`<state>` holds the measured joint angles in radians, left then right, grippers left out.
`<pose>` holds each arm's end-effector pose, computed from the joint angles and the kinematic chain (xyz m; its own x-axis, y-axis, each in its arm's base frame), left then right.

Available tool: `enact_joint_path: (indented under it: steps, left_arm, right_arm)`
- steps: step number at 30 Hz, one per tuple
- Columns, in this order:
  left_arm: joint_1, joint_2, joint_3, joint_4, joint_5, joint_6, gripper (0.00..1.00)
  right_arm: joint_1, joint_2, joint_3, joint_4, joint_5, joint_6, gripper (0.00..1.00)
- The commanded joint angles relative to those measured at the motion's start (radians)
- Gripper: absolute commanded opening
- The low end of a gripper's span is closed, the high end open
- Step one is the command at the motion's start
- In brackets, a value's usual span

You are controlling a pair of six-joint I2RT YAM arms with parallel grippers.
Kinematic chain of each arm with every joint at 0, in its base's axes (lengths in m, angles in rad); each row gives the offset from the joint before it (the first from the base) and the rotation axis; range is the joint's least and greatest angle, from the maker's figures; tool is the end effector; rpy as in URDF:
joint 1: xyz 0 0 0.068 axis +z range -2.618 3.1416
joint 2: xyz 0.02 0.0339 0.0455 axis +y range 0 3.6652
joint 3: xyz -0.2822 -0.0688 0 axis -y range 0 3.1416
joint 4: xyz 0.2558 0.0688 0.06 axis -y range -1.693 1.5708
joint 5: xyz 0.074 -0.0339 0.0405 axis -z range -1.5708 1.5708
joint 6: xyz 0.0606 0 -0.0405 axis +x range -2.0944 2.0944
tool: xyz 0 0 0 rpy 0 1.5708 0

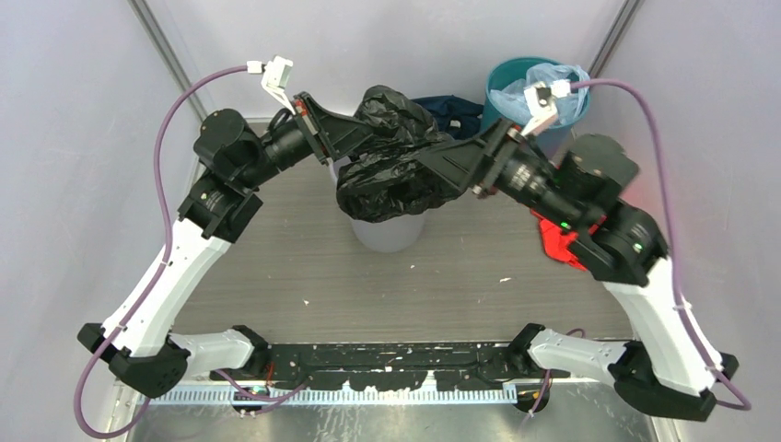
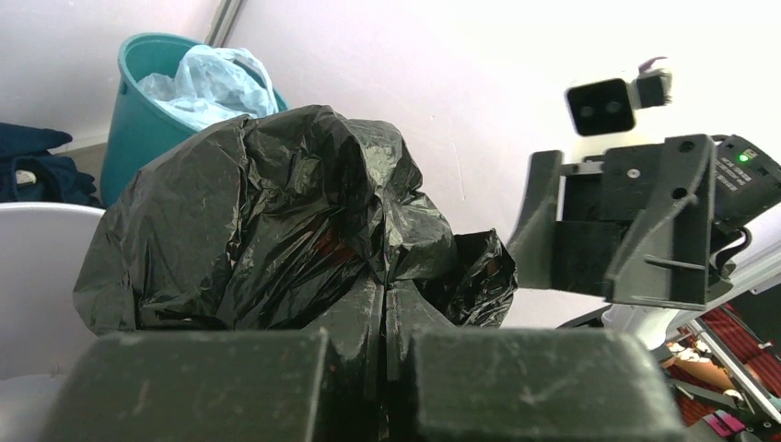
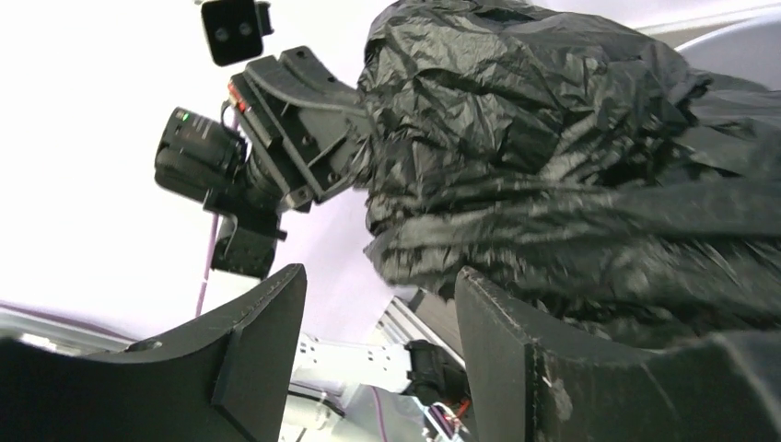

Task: Put the trash bags into the trash bin

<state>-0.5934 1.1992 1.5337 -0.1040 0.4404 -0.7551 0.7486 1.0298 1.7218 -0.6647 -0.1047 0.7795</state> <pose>0.2051 -0.1695 0.5465 -0.4446 -0.4479 -0.7757 0.7487 0.2896 -0.5963 0.1185 0.1187 0.5685 -0.5154 0.4754 -0.7130 -0.5499 0.4546 0.7006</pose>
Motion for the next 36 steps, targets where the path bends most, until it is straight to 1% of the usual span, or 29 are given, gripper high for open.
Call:
enact_joint_path:
  steps: [1,8,15,21,28,36]
  left_arm:
    - [0.005,-0.024,-0.024,0.090,-0.031,0.000,0.00]
    - [0.005,-0.037,-0.070,0.096,-0.038,0.019,0.00]
    - [0.005,-0.046,-0.088,0.098,-0.028,0.031,0.00]
    - [0.005,-0.052,-0.080,0.080,-0.032,0.054,0.00]
    - [0.006,-0.049,-0.067,0.056,-0.042,0.079,0.00]
    - [0.009,-0.048,-0.067,0.038,-0.058,0.095,0.00]
  right_arm:
    - [0.000,0.042,-0.047,0.247,-0.012,0.154,0.65]
    - [0.001,0.077,-0.109,0.408,0.039,0.289,0.65]
    - [0.001,0.111,-0.149,0.471,0.060,0.352,0.63]
    - [0.000,0.144,-0.168,0.484,0.035,0.388,0.63]
    - [0.000,0.099,-0.220,0.493,0.028,0.401,0.63]
    - [0.000,0.054,-0.244,0.452,0.011,0.395,0.62]
